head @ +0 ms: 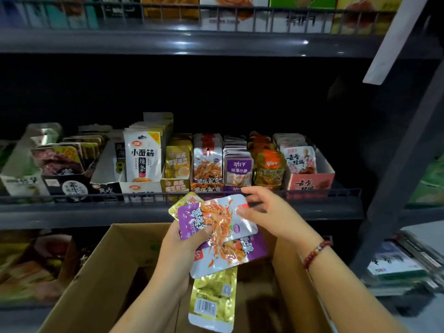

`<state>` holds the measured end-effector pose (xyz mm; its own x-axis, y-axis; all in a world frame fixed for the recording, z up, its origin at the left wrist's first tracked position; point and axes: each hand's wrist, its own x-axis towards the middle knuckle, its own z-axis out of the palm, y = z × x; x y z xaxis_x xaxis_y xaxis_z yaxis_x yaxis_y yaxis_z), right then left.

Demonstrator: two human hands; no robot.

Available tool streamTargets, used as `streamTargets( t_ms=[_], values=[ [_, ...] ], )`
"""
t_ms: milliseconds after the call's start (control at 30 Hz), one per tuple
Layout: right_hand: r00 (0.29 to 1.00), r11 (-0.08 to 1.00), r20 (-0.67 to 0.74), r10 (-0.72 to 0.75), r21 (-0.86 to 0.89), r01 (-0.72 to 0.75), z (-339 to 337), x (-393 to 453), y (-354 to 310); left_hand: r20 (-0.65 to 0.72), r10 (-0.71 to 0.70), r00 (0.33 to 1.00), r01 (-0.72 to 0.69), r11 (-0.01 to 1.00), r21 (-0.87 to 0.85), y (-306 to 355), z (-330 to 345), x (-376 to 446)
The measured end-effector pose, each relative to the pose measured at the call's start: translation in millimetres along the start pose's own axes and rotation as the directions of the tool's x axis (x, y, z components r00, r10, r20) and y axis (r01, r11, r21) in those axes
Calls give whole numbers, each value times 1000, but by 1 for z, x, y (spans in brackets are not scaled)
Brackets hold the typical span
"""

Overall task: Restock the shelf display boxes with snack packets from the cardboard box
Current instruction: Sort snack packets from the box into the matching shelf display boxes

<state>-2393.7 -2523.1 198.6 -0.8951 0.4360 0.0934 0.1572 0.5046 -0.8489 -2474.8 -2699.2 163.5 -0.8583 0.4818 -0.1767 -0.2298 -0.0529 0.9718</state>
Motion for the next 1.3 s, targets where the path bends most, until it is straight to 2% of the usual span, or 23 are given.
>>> streamTargets(
  t_ms=[167, 233, 333, 433, 500, 633, 733, 800, 867, 1000, 1067, 1133, 1233, 1300],
  values=[
    [987, 967, 162, -1, -252, 43, 30, -4, -10, 100, -71, 992, 75, 997, -36, -2, -21, -8],
    [988, 972, 150, 36, -234, 1, 40, -2, -7, 134, -118, 984, 134, 984, -119, -5, -27, -9],
    [996, 980, 83, 43, -196, -26, 51, 1, 0, 325, -192, 926, 281, 926, -251, -7, -35, -10],
    [998, 996, -10, 62, -71, -62, 55, 2, 0, 421, -242, 874, 368, 897, -247, -11, -38, -10],
    [995, 996, -68, 78, -47, -81, 58, 0, -1, 400, -259, 879, 381, 886, -266, -15, -37, -9],
    [964, 994, -252, 89, -46, -104, 65, -2, 4, 262, -320, 911, 399, 845, -355, -26, -42, 0],
    [917, 975, -344, 201, 164, -153, 62, -2, 8, 196, -317, 928, 371, 840, -397, -27, -46, 2],
    [897, 898, -308, 316, 401, -179, 60, -3, 5, 149, -300, 942, 335, 831, -444, -23, -45, 0],
    [889, 801, -240, 391, 565, -200, 60, -5, 2, 105, -288, 952, 302, 822, -482, -18, -42, -2],
    [888, 653, -74, 454, 705, -275, 66, -7, 2, 16, -278, 960, 242, 804, -544, -17, -42, 0],
    [896, 637, 5, 445, 701, -320, 73, -10, 1, 9, -283, 959, 240, 795, -557, -15, -42, -2],
    [905, 675, 32, 425, 654, -340, 81, -13, 0, 36, -291, 956, 260, 785, -563, -13, -40, -5],
    [922, 831, -64, 381, 461, -312, 88, -15, 0, 92, -298, 950, 299, 783, -546, -12, -37, -9],
    [934, 893, -135, 331, 366, -263, 88, -15, 0, 124, -304, 944, 322, 783, -531, -11, -39, -9]
  ],
)
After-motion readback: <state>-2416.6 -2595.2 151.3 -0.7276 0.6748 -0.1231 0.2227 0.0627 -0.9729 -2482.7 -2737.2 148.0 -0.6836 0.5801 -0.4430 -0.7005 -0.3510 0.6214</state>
